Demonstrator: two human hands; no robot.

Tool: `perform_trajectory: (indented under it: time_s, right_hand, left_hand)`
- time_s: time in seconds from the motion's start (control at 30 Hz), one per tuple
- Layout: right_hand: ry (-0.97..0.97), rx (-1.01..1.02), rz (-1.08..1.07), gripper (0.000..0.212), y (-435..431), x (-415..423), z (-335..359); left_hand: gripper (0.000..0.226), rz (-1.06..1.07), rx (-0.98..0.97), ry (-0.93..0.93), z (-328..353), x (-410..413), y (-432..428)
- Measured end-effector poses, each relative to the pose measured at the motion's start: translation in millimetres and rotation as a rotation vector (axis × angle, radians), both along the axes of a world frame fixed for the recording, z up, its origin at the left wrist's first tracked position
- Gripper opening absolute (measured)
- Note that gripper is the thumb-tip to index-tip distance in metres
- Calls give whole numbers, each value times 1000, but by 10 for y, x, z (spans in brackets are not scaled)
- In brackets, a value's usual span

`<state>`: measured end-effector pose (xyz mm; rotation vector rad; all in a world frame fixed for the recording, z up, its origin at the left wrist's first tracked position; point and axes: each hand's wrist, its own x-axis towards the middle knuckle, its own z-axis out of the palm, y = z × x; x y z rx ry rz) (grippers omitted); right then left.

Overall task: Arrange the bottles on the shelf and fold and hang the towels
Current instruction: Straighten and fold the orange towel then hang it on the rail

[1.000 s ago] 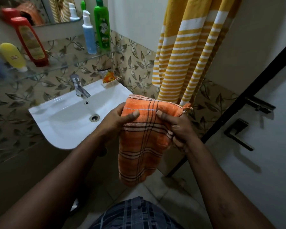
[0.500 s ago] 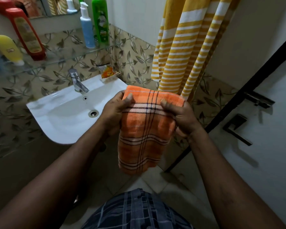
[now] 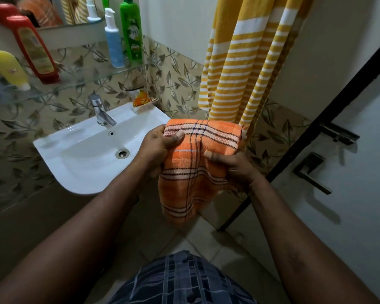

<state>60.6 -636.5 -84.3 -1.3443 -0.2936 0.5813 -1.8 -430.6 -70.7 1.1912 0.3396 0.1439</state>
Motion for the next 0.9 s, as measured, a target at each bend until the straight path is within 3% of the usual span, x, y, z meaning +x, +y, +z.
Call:
perform_trajectory:
  time_s: [0.1,0.3,0.37,0.5,0.63,0.73,0.83,0.9]
  right_hand:
    - [-75,53,-105,24,93,28,78]
    - [25,80,-194,23,84,65,55]
    - [19,58,-223,22,75,88,76]
    - [111,74,-227,25,156,104,116]
    - [292,169,-214,33,243,156,155]
    - [279,190,-220,39,242,222,205]
    - [232,173,-185,64,194,221,213]
    - [207,153,-111,60,166,180,211]
  left_hand:
    - [41,-8,115,40,13,-68,-26]
    - [66,-134,410,38,-125,-249,5]
    - [68,-71,387,38,-143,-269,80]
    - [52,8,213,1,-203,-323,184]
    - [59,-63,257,50,-438,-443,150]
    - [43,-59,269,68,-586,-511,118]
    - [25,-34,199,47,-598,-473,142]
    - [24,-8,126,71,-519,-439,148]
